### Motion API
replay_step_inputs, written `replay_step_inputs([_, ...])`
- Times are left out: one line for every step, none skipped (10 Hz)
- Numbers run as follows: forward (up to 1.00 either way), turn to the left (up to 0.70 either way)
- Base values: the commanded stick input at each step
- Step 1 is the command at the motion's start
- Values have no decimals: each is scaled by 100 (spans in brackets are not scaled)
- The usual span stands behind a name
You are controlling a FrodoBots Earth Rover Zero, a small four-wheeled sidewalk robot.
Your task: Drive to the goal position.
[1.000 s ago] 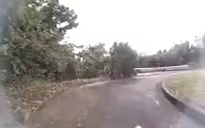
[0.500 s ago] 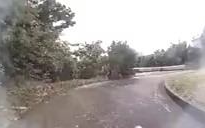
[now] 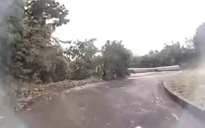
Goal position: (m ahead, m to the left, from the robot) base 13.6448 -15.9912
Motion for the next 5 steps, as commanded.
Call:
replay_step_inputs([70,0])
replay_step_inputs([70,0])
replay_step_inputs([70,-11])
replay_step_inputs([70,-13])
replay_step_inputs([70,-14])
